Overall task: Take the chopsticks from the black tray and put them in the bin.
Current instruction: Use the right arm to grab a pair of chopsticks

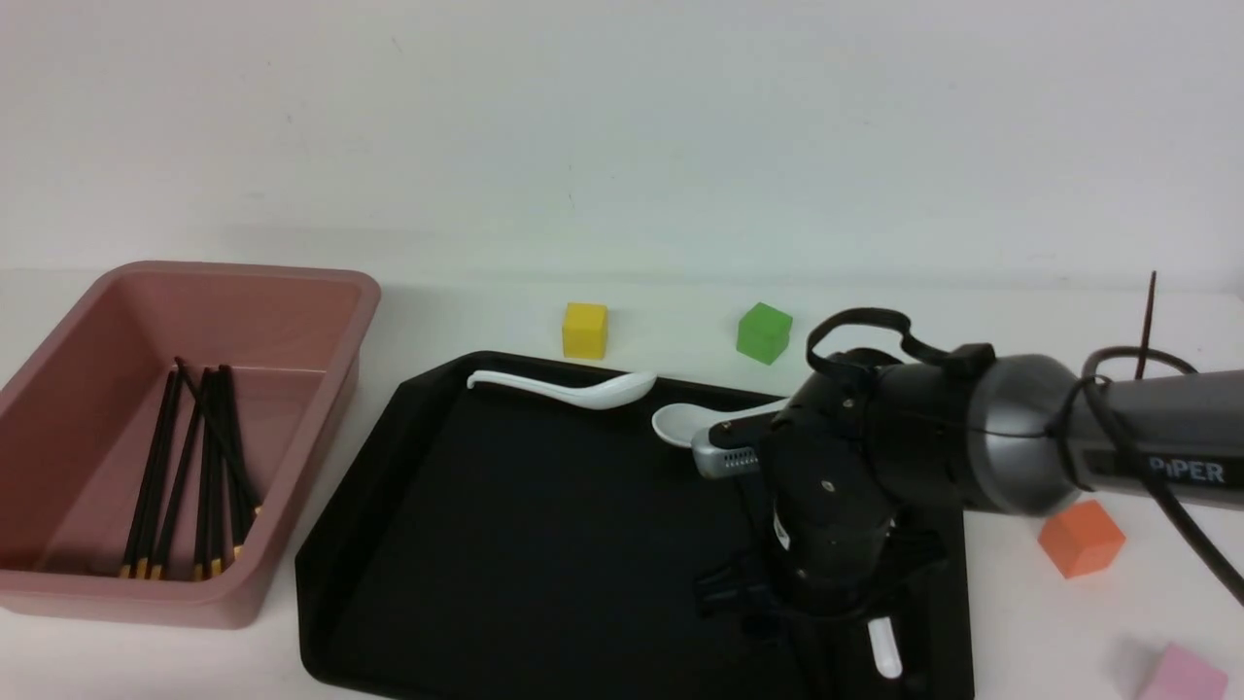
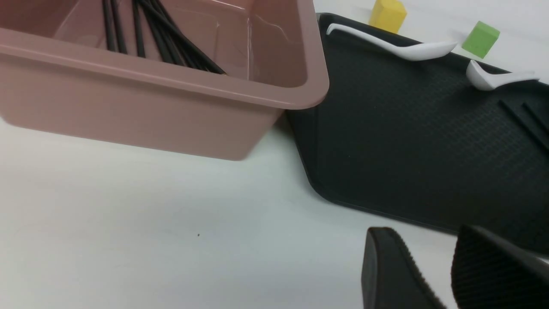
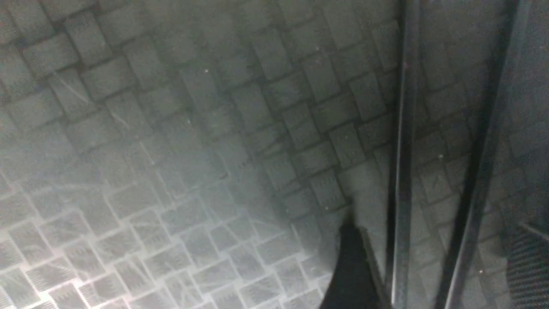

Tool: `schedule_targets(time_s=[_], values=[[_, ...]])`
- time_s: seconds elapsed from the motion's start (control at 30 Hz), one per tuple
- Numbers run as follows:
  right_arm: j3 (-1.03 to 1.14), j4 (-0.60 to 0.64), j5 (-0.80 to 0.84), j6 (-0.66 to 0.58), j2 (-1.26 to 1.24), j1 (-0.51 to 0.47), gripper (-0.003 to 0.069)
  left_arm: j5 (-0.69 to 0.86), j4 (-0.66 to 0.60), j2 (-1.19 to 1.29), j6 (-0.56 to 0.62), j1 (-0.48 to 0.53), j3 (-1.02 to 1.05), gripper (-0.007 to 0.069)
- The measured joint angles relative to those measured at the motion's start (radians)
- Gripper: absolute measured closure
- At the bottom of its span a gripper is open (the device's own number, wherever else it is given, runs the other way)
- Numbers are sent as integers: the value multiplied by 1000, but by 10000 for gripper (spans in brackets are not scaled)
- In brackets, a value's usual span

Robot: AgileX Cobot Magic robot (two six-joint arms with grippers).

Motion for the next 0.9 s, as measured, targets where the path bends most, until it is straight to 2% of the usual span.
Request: schedule_targets(time_s=[0.13,0.27,0.4,0.6,0.67,0.83,0.9], values=[[-8,7,4,0,9,0,195,0,0,0,0,0,0,386],[-13,18,4,0,13,0,238,0,0,0,0,0,0,386],[-16,38,0,1,15,0,332,0,0,0,0,0,0,386],[-18,52,-4,5,17,5,522,0,0,0,0,0,0,386],[-29,47,18,3,21,5,555,0,0,0,0,0,0,386],[-81,40,132,-27,40,5,556,0,0,0,0,0,0,386],[-130,43,218,-39,50,4,613,0,0,0,0,0,0,386]])
